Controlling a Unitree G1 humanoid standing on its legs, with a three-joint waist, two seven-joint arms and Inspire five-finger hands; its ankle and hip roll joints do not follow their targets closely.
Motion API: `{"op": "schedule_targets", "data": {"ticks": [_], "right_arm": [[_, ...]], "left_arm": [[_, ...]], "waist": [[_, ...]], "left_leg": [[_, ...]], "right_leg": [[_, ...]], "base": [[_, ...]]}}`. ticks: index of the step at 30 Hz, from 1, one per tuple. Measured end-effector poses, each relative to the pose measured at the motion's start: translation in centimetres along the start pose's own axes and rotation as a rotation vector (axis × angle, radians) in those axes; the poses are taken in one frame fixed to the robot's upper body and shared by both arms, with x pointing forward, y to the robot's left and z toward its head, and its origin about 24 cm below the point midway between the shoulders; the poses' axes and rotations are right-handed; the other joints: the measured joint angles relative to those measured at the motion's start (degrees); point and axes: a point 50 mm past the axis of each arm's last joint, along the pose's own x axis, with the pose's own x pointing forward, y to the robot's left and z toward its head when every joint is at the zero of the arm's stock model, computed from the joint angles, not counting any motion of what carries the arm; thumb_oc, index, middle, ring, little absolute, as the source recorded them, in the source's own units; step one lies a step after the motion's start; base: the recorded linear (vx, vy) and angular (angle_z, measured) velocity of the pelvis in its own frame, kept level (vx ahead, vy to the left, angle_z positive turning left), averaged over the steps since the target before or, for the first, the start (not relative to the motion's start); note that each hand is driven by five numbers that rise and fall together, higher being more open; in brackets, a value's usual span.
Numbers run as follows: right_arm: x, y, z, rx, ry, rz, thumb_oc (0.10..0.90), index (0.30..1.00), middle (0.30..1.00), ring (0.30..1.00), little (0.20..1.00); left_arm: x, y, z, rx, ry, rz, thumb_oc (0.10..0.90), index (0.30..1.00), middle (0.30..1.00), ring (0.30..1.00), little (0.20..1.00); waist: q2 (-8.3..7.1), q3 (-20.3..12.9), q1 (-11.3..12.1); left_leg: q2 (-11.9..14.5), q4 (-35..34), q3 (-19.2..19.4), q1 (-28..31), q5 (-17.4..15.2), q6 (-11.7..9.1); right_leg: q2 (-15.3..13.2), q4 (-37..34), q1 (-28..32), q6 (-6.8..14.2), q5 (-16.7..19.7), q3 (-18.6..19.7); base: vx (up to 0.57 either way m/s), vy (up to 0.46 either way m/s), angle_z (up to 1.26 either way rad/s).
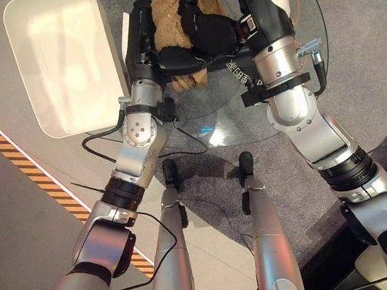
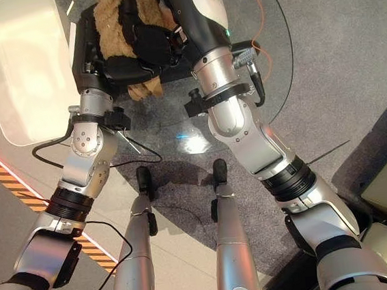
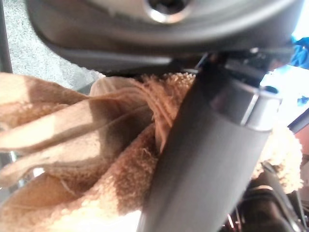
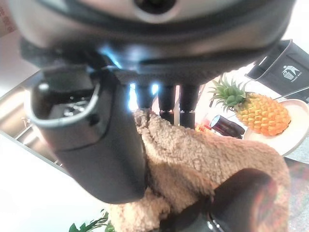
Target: Wipe the table with a cloth and put it in the basket.
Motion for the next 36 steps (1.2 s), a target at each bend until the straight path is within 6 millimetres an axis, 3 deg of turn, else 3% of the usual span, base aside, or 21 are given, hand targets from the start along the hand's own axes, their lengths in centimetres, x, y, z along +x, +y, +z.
{"op": "schedule_targets", "data": {"ticks": [12,23,36], "right_arm": [[0.0,0.0,0.0,0.000,0.000,0.000,0.100,0.300,0.300,0.300,0.200],[0.0,0.0,0.0,-0.006,-0.002,0.000,0.100,0.300,0.300,0.300,0.200],[0.0,-0.1,0.0,-0.009,-0.001,0.001,0.100,0.300,0.300,0.300,0.200]], "left_arm": [[0.0,0.0,0.0,0.000,0.000,-0.002,0.100,0.300,0.300,0.300,0.200],[-0.1,-1.0,-1.2,-0.317,0.077,-0.030,0.100,0.300,0.300,0.300,0.200],[-0.2,-1.3,-1.5,-0.363,0.101,-0.048,0.100,0.300,0.300,0.300,0.200]], "waist": [[0.00,0.0,-0.1],[-0.03,0.0,-0.1],[-0.08,0.0,-0.2]], "left_leg": [[0.0,0.0,0.0,0.0,0.0,0.0],[0.0,-0.1,0.0,0.1,0.0,0.0],[0.0,-0.1,0.1,0.1,0.0,0.0]], "right_leg": [[0.0,0.0,0.0,0.0,0.0,0.0],[0.0,0.0,0.0,0.0,0.0,0.0],[0.0,0.0,0.0,0.0,0.0,0.0]], "base": [[0.00,0.000,0.00],[0.00,0.000,0.00],[0.00,0.000,0.00]]}}
